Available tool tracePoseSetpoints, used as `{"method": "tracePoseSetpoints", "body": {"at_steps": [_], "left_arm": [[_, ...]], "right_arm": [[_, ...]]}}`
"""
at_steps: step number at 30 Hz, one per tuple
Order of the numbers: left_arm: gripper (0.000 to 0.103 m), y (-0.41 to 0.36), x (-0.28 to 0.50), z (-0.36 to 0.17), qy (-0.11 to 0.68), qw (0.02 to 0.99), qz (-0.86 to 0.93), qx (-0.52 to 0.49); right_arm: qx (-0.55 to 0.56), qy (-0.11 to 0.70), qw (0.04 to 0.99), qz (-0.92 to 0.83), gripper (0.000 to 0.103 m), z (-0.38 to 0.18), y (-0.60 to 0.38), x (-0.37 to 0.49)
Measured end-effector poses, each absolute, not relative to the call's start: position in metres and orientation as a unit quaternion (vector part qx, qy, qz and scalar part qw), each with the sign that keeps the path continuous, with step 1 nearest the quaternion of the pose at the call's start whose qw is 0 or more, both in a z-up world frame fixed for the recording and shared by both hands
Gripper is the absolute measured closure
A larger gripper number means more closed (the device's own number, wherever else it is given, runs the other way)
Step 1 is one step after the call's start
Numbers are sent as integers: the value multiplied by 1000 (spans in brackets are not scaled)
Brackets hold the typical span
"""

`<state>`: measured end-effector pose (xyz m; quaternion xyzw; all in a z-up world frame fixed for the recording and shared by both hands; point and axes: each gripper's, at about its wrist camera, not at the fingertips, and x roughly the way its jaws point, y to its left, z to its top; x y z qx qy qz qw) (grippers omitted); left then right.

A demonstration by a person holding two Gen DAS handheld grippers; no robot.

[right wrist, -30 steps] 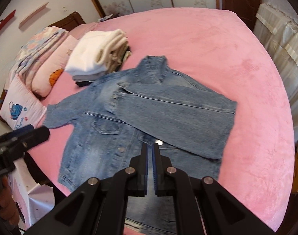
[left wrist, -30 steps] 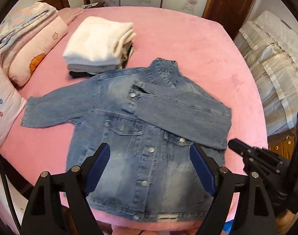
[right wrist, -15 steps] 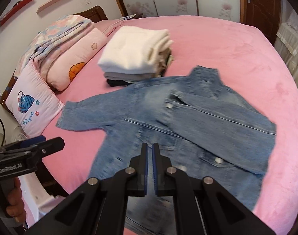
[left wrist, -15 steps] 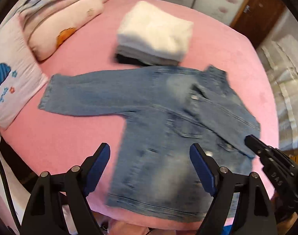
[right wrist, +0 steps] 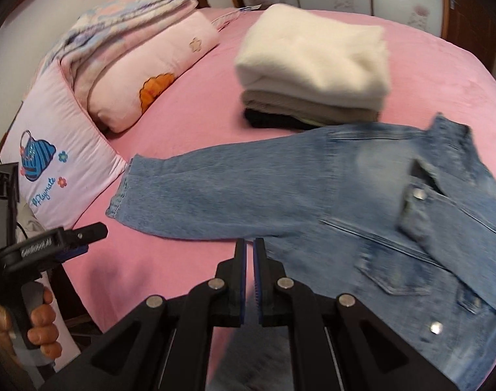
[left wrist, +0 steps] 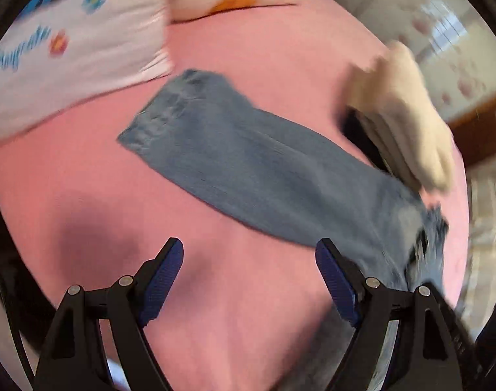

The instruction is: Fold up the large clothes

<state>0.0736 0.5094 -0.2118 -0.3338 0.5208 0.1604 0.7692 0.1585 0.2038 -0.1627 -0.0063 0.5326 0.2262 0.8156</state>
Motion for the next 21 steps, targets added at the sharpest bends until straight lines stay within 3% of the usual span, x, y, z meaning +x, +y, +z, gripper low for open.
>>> {"method": "tracePoseSetpoints", "body": {"at_steps": [8,11,17,19,20,21], "left_arm": [[21,606,85,-299,491,728,213,-429],[27,619,90,-326,489,710,209,-461],[27,618,101,-350,493,700,219,-467],[52,617,107,-351,496,703,227,-457],[90,616,111,-350,495,708,216,-455],[95,615,116,-349,498,707,205,-457]], "right_arm": [[-38,538,804,251,99,-193,267,167],[-44,540,802,251,99,-200,273,168],[-41,554,797,238,99,-211,270,173],[-39,559,795,233,99,-214,266,175],[-37,562,794,228,99,-215,263,176],[-36,564,794,224,99,-215,261,177]]}}
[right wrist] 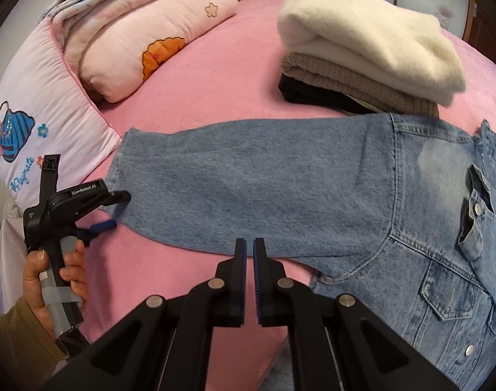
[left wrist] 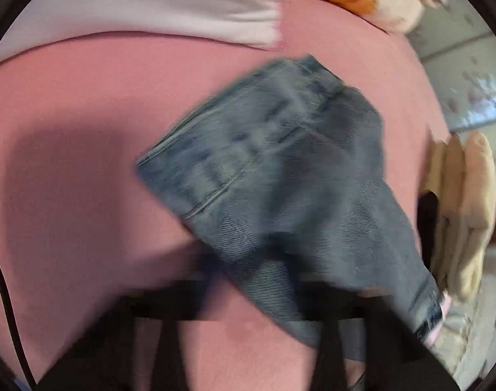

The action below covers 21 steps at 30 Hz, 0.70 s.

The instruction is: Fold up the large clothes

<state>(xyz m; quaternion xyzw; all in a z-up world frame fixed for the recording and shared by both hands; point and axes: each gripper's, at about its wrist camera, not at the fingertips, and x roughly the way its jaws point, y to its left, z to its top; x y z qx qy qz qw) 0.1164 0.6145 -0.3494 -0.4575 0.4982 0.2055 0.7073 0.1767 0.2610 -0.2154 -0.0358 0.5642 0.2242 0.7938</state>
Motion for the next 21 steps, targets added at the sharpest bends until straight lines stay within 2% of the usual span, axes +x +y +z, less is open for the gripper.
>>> {"method": "tracePoseSetpoints", "body": {"at_steps": [4,10,16,20,21], "left_arm": [[98,599,129,-324,501,719,225,-426],[98,533,154,-223,471,803,171,-323],[98,409,188,-152,455,859,23,-234],[98,293,213,-145,460,867,-88,-171],[91,264,222,-152,470,861,-114,-154]], "right_arm": [[-24,570,795,204,99,-211,246,179],[9,576,802,159,99,-192,202,179],[44,567,816,104,99,-173,146,177],[62,553,830,47,99,-167,88,171],[66,551,831,34,99,-168,75,169]]}}
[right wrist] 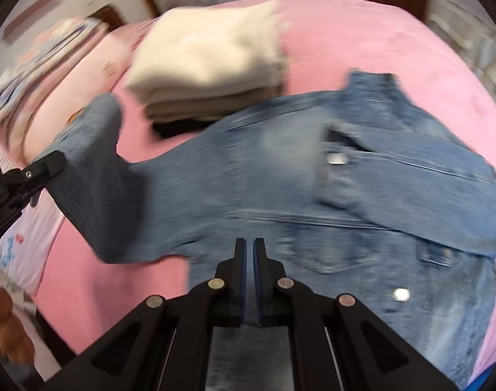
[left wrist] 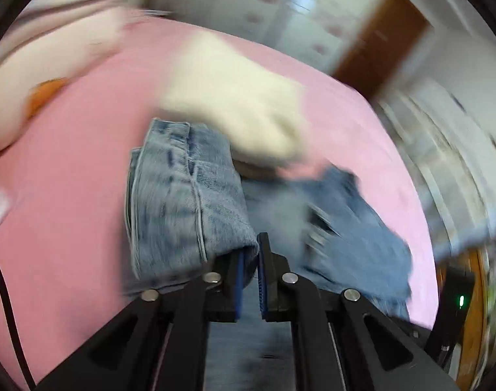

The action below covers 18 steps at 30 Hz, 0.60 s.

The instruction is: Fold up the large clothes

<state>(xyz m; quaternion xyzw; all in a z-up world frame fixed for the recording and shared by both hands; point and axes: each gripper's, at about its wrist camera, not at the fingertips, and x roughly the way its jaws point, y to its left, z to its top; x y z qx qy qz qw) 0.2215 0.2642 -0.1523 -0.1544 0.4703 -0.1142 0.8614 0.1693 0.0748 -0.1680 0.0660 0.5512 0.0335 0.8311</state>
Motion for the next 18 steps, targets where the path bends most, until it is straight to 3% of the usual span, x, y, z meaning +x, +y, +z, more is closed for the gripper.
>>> {"method": "tracePoseSetpoints", "body": {"at_steps": [1,3,8,15,16,18], "left_arm": [[85,237,226,-162,486,854,-134,-132],[50,187,231,-187,526,829,-173,-79],[49,153,204,-227,568,803,-174,-37],[48,217,163,-251,589,804,-73,-21],[48,231,159,-251,591,804,-55,-24],[47,255,153,-256,598,801,-16,-31]], "right_arm": [[70,551,831,18,99,-171,61,168],[76,558,826,-14,99,-179,28,165],[101,569,815,-32,99,-194,-19,159],[122,584,802,27,99,-212,-16,172],[131,586,799,38,97,-213,-14,171],[150,587,794,52,74,-218,-14,178]]}}
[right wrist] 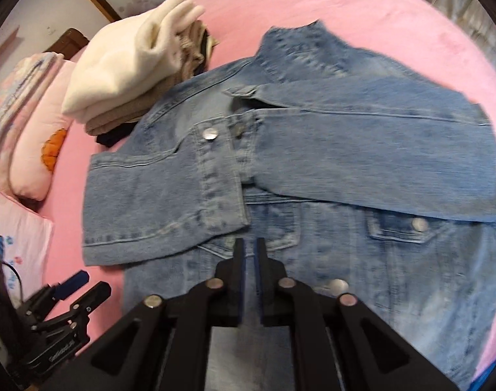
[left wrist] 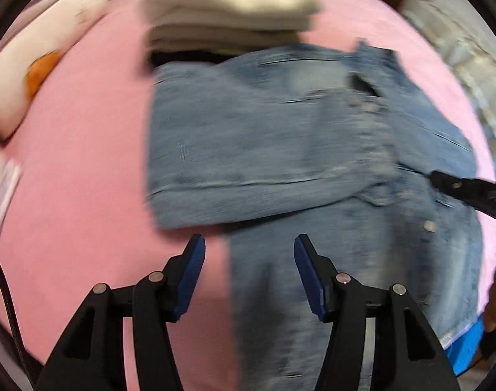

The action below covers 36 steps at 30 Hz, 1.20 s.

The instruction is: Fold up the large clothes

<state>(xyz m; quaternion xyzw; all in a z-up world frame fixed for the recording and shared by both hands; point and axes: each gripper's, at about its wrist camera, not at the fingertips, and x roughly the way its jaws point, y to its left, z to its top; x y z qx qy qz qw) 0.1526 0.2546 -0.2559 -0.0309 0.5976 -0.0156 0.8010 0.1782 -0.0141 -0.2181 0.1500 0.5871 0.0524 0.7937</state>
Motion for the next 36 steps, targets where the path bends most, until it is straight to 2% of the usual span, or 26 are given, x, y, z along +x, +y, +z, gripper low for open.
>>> {"method": "tracePoseSetpoints", "body": {"at_steps": [1,2,8,15,16,17,18,19,25,26,31,36], "left_arm": [[47,265,152,-260,602,798,2,-39],[46,276,150,-263,604,796,14,-46],[44,313,153,-287,605,787,76,-87],[44,307,165,-303,603,788,87,-92],[44,304,167,-304,604,787,90,-90],[44,303,169,-307,605,786,95,-87],[44,300,171,-307,606,785,97,-87],[44,300,173,-308,606,784,101,-89],[44,301,179,-310,610,776,119,-110],[44,301,180,-310,609,775,121,-115],[43,292,193,-304,602,780,119,-125],[43,262,204,-289,580,803,91,-103]], "right_arm": [[156,584,794,54,58,-220,-14,181],[161,579,797,58,54,-221,-14,184],[169,593,782,94,54,-245,-9,208],[157,619,760,122,55,-283,12,239],[137,622,762,119,64,-284,19,240],[116,623,764,120,79,-283,26,240],[92,622,766,130,83,-278,35,240],[73,616,771,141,93,-270,43,237],[-38,502,831,235,95,-175,93,208],[-44,483,840,242,97,-161,95,207],[-26,410,883,228,98,-102,67,220],[-10,382,912,148,98,-84,-1,227]]}}
